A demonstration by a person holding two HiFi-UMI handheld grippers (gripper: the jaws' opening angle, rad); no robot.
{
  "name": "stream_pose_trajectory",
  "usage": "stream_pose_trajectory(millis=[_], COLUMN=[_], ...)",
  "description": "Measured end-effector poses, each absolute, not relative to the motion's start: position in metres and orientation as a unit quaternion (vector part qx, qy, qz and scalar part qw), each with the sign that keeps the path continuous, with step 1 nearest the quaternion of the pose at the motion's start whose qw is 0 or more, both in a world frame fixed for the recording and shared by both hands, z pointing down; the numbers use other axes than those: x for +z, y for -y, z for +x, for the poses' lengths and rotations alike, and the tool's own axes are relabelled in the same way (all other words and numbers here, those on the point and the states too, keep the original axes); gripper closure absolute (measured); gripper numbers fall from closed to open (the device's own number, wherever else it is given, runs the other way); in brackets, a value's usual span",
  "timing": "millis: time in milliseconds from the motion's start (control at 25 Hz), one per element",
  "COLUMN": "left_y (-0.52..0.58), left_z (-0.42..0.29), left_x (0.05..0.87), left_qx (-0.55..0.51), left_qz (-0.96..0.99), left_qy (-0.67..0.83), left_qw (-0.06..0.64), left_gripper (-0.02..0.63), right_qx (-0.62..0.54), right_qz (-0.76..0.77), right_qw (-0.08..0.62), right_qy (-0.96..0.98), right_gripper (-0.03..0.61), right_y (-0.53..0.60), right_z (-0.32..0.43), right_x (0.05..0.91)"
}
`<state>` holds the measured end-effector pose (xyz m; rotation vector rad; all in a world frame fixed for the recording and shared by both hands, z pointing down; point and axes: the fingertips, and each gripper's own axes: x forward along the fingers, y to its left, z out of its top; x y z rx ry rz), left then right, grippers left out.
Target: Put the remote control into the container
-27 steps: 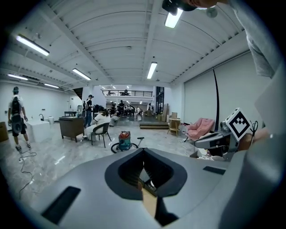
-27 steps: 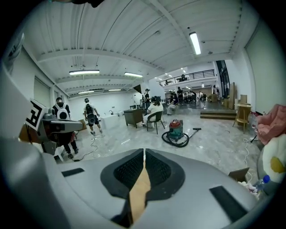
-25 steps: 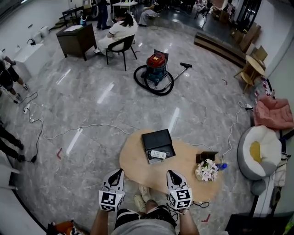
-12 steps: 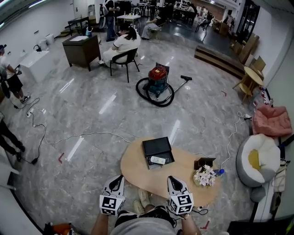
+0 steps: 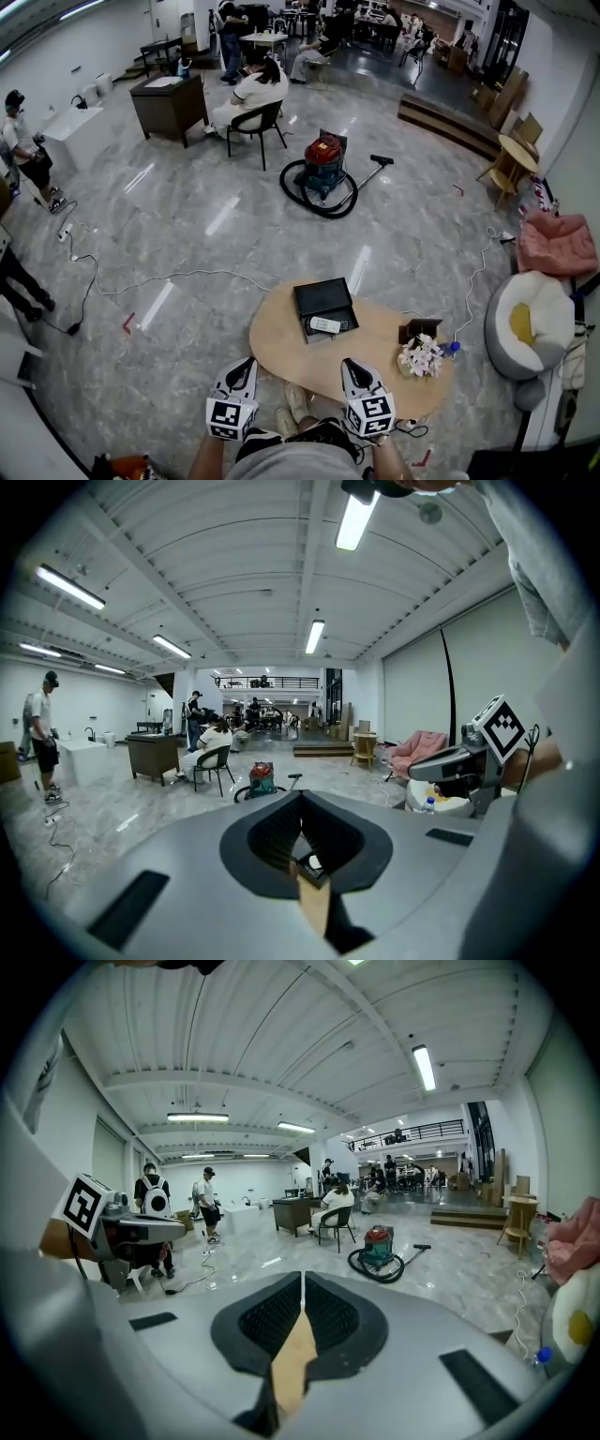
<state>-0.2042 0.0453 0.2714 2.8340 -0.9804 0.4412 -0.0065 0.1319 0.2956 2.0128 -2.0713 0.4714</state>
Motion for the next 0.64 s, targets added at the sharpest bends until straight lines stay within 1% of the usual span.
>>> stream_pose_trajectory(millis=[640], left_y=[-0.057], left_z=[-0.217], left_x=[0.267], left_qx=[0.145], left_qz=[0.936], left_qy=[0.317], left_qw=[0.051], left_gripper=[0.606], right_qx=[0.159], right_qz=[0.686], right_qw=[0.109], right_qy=[0.701], right_gripper=[0.557], right_y=[-0.148], right_z=[-0.021], right_x=[0.294])
